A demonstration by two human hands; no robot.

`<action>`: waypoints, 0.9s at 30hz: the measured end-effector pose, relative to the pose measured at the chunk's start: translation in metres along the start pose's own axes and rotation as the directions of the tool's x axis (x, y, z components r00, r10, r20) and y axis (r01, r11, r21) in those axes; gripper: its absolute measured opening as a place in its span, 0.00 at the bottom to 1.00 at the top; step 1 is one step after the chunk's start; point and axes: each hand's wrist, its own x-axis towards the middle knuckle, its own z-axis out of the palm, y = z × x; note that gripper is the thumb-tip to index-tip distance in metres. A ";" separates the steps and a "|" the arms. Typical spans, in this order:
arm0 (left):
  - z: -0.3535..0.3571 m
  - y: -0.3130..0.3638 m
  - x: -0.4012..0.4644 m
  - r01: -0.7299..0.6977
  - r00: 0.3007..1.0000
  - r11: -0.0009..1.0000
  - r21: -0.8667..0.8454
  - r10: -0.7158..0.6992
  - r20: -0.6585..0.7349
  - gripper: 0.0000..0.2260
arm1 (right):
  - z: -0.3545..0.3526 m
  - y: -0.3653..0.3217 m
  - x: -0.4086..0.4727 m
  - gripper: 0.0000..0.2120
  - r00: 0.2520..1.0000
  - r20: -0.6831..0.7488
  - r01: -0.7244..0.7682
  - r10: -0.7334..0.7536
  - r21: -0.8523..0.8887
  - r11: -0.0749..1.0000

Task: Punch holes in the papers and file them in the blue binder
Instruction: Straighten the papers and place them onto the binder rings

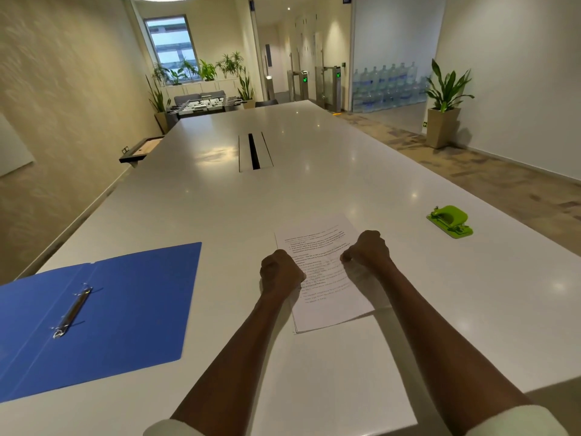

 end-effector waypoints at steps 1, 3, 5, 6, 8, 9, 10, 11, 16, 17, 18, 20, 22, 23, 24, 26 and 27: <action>-0.001 0.001 0.000 0.008 1.000 1.000 -0.008 -0.008 0.006 0.24 | -0.004 0.002 0.000 0.28 1.000 -0.014 0.011 -0.011 0.041 0.999; -0.003 0.002 -0.001 0.028 0.999 0.999 -0.018 -0.027 0.032 0.21 | -0.011 0.007 0.002 0.17 0.999 -0.033 0.017 -0.013 0.097 0.995; -0.004 0.003 -0.003 0.029 0.999 0.999 -0.033 -0.028 0.042 0.14 | -0.015 0.010 0.001 0.14 0.999 -0.030 0.017 -0.013 0.120 0.993; -0.005 0.003 -0.004 0.034 0.999 0.999 -0.033 -0.033 0.039 0.15 | -0.016 0.012 0.003 0.15 1.000 -0.013 0.026 -0.025 0.119 0.993; -0.004 0.002 -0.002 0.053 0.998 0.997 -0.064 -0.051 0.042 0.16 | -0.017 0.015 0.003 0.13 0.997 0.014 0.074 -0.076 0.125 0.989; -0.004 0.000 -0.001 0.057 0.997 0.994 -0.096 -0.052 0.052 0.14 | -0.018 0.016 0.002 0.11 0.994 0.019 0.106 -0.110 0.143 0.984; -0.003 -0.002 0.000 0.065 0.997 0.987 -0.150 -0.058 0.048 0.19 | -0.019 0.018 0.001 0.11 0.990 0.014 0.137 -0.141 0.170 0.976; 0.000 -0.006 0.003 0.079 0.996 0.975 -0.209 -0.072 0.045 0.29 | -0.022 0.019 -0.001 0.12 0.986 0.008 0.161 -0.166 0.202 0.966; -0.014 -0.008 0.003 0.093 0.989 0.537 -0.839 0.045 0.138 0.27 | -0.034 0.011 -0.012 0.15 0.962 -0.067 0.268 -0.265 0.425 0.865; -0.021 -0.004 0.002 0.044 0.991 0.500 -0.865 0.089 0.102 0.19 | -0.037 0.007 -0.013 0.14 0.954 -0.097 0.292 -0.282 0.495 0.818; -0.029 0.002 0.000 -0.041 0.995 0.511 -0.859 0.102 0.013 0.15 | -0.040 0.001 -0.017 0.12 0.945 -0.136 0.322 -0.298 0.547 0.772; -0.044 0.015 -0.003 -0.220 0.975 0.579 -0.785 0.103 -0.198 0.13 | -0.047 -0.011 -0.025 0.10 0.911 -0.230 0.411 -0.343 0.583 0.701; -0.057 0.024 -0.003 -0.334 0.934 0.625 -0.705 0.120 -0.336 0.15 | -0.054 -0.024 -0.033 0.11 0.871 -0.293 0.490 -0.395 0.594 0.639; -0.060 0.026 -0.002 -0.364 0.920 0.630 -0.686 0.128 -0.371 0.17 | -0.056 -0.029 -0.036 0.12 0.854 -0.316 0.517 -0.413 0.594 0.616; -0.061 0.026 -0.001 -0.376 0.913 0.642 -0.668 0.136 -0.384 0.18 | -0.055 -0.031 -0.039 0.12 0.844 -0.332 0.534 -0.422 0.592 0.603; -0.055 0.019 -0.001 -0.380 0.907 0.673 -0.635 0.138 -0.397 0.18 | -0.045 -0.028 -0.040 0.13 0.841 -0.339 0.539 -0.422 0.593 0.599; -0.046 0.012 -0.001 -0.371 0.910 0.689 -0.622 0.135 -0.393 0.18 | -0.035 -0.022 -0.040 0.14 0.846 -0.329 0.531 -0.418 0.590 0.609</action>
